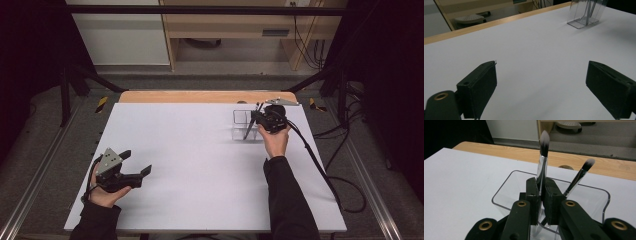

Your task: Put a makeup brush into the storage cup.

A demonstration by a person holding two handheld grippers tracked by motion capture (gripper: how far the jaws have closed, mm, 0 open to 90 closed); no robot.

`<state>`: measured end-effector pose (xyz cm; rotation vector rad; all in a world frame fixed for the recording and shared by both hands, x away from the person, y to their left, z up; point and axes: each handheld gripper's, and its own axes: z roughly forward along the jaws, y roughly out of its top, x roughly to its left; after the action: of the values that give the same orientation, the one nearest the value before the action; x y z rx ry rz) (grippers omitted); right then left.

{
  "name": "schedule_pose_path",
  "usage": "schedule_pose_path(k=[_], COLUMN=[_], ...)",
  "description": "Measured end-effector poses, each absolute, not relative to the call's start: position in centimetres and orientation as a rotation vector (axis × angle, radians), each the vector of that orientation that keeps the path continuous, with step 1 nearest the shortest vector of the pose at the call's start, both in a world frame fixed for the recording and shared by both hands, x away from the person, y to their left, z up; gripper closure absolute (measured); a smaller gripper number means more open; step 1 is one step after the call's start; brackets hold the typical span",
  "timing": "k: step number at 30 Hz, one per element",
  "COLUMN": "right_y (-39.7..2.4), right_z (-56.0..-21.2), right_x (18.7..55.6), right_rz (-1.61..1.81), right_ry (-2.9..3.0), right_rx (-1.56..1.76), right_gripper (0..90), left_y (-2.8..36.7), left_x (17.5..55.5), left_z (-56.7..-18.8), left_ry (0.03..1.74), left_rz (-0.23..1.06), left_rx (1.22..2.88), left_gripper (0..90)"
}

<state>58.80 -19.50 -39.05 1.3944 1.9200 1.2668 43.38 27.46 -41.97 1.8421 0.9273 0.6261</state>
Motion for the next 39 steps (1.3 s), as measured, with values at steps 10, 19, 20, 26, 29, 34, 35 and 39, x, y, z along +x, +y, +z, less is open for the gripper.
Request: schedule_pose_path(k=[10,19,20,26,29,34,35,39], right_y=[-19.6,-20.6,-20.8,-21.7,-21.9,-22.1,-22.1,-22.4], right_z=[-39.0,-37.4,-37.3,-36.9,-36.8,-36.9,-36.9,-37.2], right_x=[58.7,56.9,56.7,54.8,53.8,52.2,51.9,50.9], right_rz=[1.264,1.293,1.296,1.350,1.374,1.410,1.419,1.447], right_ry=[1.946,1.923,1.919,1.928,1.937,1.943,1.944,1.963], right_rx=[1.414,1.394,1.382,1.326,1.284,1.232,1.224,1.196], right_gripper=[79.1,68.7,66.9,56.5,48.1,36.1,34.0,28.9], left_y=[27.5,27.5,27.5,27.5,27.6,27.6,27.6,27.6], left_x=[43.4,43.3,43.3,43.3,43.3,43.3,43.3,43.3], left_z=[-42.0,-41.9,-41.9,-41.9,-41.9,-41.9,-41.9,-42.0], left_ry=[0.929,0.932,0.932,0.931,0.934,0.933,0.933,0.936], left_rz=[0.625,0.625,0.625,0.629,0.628,0.628,0.627,0.629], left_rx=[1.839,1.833,1.832,1.830,1.828,1.827,1.827,1.828], left_gripper=[9.3,9.3,9.3,9.3,9.3,9.3,9.3,9.2])
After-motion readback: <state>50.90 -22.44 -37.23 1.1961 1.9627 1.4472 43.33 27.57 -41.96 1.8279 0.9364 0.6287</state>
